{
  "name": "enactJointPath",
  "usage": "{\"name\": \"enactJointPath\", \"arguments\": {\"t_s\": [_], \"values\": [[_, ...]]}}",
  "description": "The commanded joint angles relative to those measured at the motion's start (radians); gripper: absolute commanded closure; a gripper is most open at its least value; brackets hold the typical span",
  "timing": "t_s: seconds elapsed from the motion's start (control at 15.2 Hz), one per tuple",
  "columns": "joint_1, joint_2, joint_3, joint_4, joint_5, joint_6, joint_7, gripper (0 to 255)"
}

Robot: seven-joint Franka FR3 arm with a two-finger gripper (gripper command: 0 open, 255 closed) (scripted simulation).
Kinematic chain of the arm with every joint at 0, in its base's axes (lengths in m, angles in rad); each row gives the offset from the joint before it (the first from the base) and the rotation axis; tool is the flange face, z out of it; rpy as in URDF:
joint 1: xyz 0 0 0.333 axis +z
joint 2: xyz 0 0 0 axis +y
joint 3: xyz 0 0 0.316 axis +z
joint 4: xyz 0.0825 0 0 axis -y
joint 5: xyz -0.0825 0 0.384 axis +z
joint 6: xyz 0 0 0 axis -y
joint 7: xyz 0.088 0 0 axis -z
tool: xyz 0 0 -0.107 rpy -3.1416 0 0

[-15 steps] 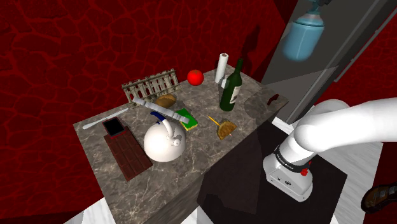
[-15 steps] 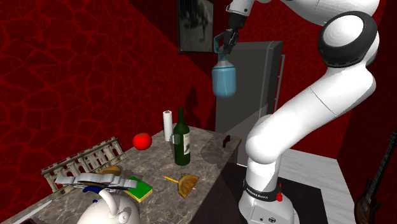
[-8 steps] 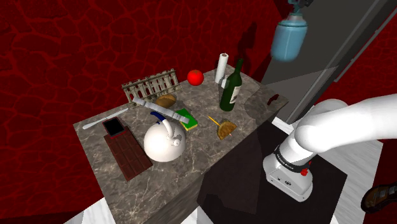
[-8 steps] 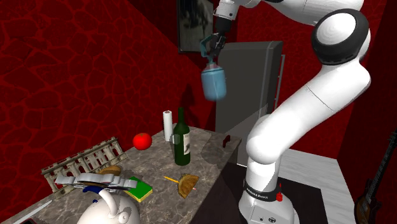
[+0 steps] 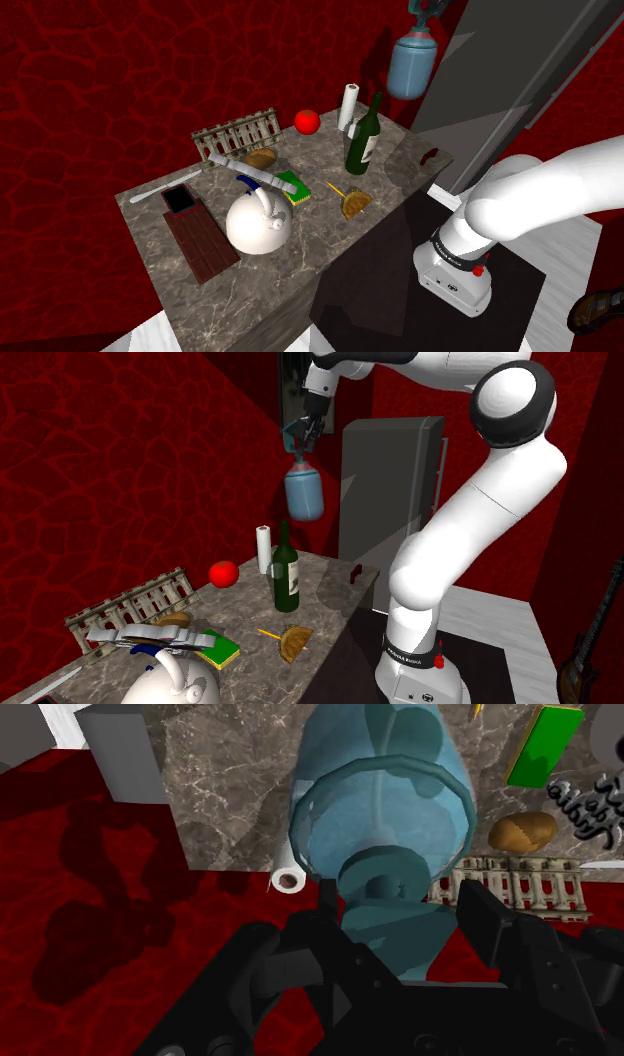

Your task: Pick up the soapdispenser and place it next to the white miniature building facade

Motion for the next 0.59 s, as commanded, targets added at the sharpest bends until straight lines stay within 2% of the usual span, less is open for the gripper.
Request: {"name": "enactJointPath", "arguments": {"t_s": [0.0,0.53], "values": [[0.011,0.027,0.02,-0.018,0.01,0.045,0.032,255],[0.063,0.201,0.073,0.008,0.053,0.187,0.126,255]]}}
